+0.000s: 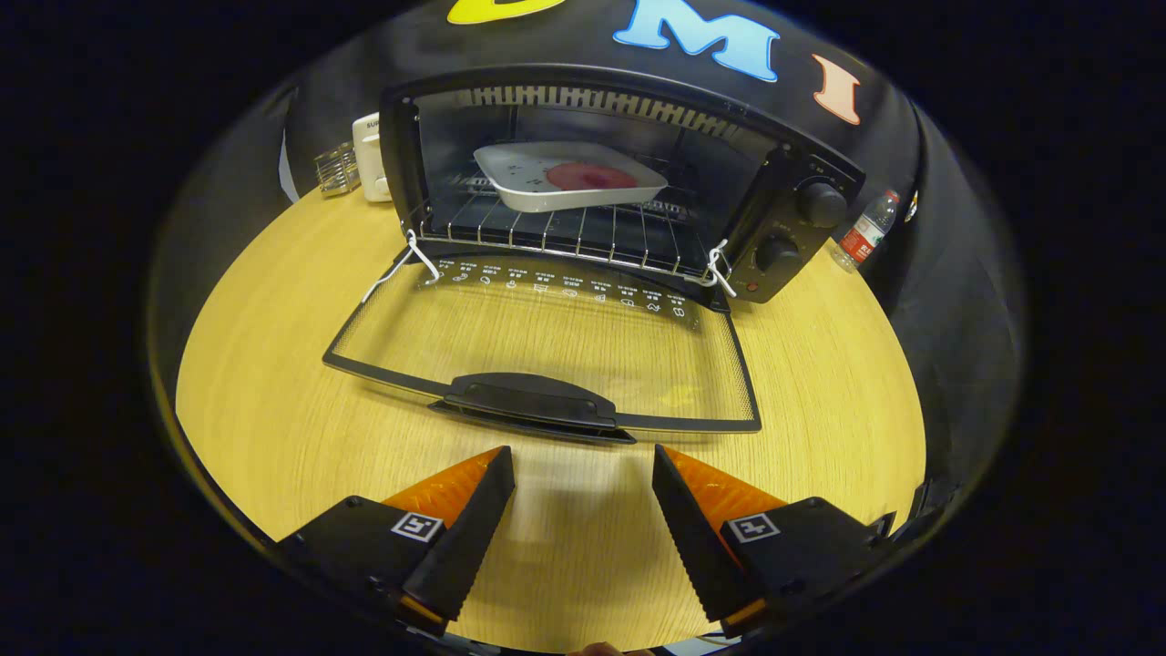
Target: Open the toaster oven, put the food inside, and close the toaster oven door.
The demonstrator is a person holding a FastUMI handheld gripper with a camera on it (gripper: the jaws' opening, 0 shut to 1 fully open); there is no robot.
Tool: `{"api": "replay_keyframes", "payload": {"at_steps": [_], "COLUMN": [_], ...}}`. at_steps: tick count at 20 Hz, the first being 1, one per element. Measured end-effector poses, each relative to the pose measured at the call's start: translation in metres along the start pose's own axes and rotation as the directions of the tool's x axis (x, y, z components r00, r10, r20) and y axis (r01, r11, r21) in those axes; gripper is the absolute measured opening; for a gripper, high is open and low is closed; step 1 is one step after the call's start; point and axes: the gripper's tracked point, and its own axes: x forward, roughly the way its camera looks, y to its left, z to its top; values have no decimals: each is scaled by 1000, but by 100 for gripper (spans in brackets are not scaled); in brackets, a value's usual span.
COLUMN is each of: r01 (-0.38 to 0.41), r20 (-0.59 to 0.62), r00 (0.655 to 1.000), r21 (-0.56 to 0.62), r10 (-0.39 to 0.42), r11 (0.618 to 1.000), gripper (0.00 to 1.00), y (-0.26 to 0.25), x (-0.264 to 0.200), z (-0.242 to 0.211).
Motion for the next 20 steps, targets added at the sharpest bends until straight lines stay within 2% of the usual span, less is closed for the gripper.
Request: {"api": "replay_keyframes", "payload": {"at_steps": [6,10,15,20], "r01": [-11,-23,-27,-10], "r20": [3,17,130,295], "r00": [1000,1000,991,955], "r21": [43,11,-41,-51], "r10": [11,23,32,25], "r11": [999,1000,999,999], "gripper": [98,99,98,98], "y": [2,0,-4,-12], "x": [8,3,-30,-63], "z": [9,14,31,65]}}
